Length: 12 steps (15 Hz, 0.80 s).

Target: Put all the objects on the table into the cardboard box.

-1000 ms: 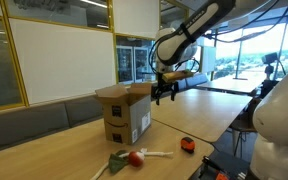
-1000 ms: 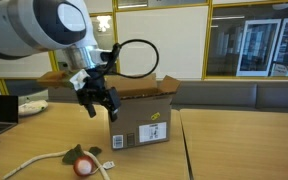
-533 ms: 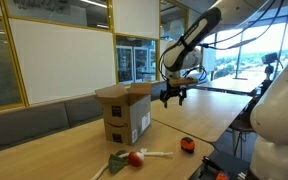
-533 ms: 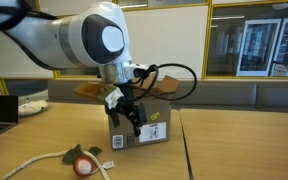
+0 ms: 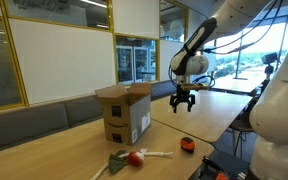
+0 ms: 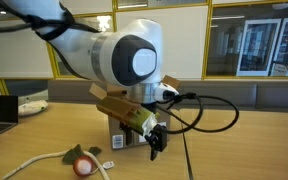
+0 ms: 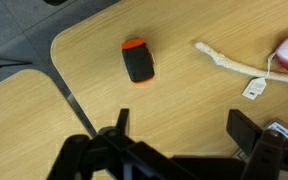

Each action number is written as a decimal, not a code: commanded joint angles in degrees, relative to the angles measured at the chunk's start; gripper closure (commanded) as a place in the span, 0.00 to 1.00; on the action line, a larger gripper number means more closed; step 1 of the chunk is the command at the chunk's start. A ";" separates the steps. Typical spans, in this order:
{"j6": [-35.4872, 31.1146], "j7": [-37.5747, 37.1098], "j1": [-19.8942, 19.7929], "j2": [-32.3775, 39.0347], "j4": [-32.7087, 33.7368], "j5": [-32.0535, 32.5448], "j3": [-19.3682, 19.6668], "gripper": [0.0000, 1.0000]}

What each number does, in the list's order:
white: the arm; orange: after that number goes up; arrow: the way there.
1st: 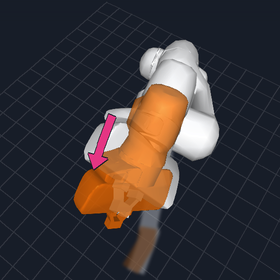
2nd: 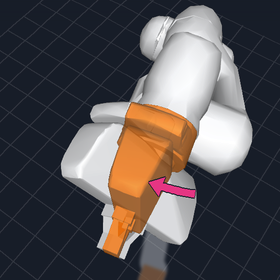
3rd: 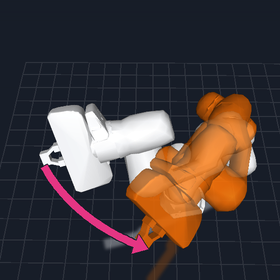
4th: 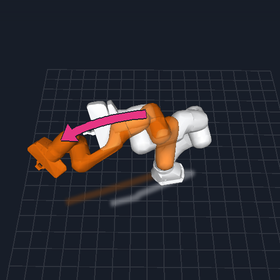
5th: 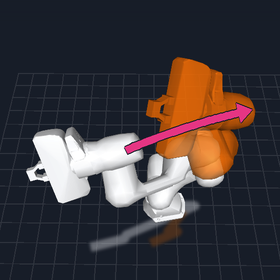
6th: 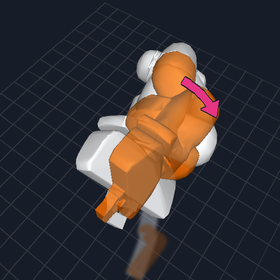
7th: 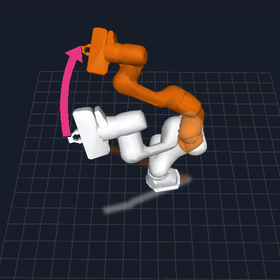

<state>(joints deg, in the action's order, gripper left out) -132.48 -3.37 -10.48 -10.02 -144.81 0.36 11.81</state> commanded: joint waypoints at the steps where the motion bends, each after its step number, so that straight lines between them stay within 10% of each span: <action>1: -1.38 4.69 -0.81 6.02 1.77 -2.05 1.45 0.00; 12: -14.86 8.83 -2.97 18.29 1.47 -5.48 1.25 0.00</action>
<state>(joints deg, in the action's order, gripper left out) -142.96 2.10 -12.22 5.95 -143.74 -1.75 13.51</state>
